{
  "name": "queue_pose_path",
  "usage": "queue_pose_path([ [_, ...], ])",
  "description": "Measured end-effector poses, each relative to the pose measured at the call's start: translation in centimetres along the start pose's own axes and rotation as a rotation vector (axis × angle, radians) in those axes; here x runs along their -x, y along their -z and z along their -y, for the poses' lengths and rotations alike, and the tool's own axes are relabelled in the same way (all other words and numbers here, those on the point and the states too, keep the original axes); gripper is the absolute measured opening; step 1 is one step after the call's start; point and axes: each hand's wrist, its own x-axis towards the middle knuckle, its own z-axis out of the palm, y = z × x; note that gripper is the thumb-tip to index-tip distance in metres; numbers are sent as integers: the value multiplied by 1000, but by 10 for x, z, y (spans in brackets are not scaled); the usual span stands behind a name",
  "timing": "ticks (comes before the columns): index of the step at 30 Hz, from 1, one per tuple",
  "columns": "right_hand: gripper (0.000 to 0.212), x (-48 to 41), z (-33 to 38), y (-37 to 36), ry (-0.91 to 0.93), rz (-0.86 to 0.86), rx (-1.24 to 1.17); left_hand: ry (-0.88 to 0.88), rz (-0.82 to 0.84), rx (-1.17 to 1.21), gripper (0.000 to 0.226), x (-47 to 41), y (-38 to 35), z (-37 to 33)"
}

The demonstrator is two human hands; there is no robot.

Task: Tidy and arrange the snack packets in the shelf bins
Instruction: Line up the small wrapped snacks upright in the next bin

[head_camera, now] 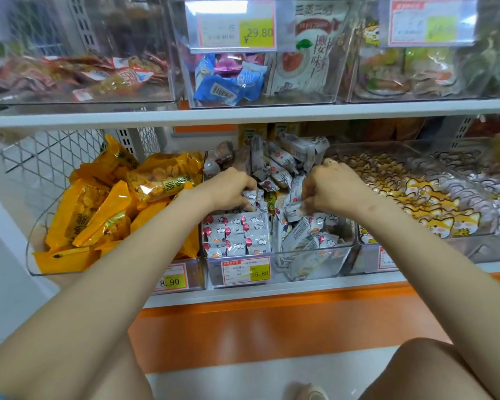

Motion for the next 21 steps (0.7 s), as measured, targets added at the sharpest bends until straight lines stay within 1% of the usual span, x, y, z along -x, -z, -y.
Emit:
queue_pose_path([
  [2, 14, -4, 6, -3, 51, 36, -19, -11, 38, -62, 29, -2, -6, 2],
  [5, 26, -11, 14, -9, 94, 113, -60, 16, 97, -115, 31, -3, -13, 5],
  [7, 31, -14, 18, -13, 95, 147, -94, 27, 112, -53, 27, -4, -12, 7],
  [9, 30, -19, 21, -16, 106, 146, -128, 44, 113, 67, 26, -2, -8, 8],
  [11, 29, -26, 24, -21, 117, 134, -151, 39, 115, 114, 32, 2, -4, 9],
  [14, 39, -36, 30, -32, 136, 170, -179, 6, 186, 122, 46, 9, 1, 13],
  [18, 60, -45, 42, -46, 173, 262, -11, 17, 343, 161, 78, 20, 9, 12],
  [21, 69, -50, 45, -49, 170, 325, 38, 14, 359, 148, 86, 23, 11, 12],
])
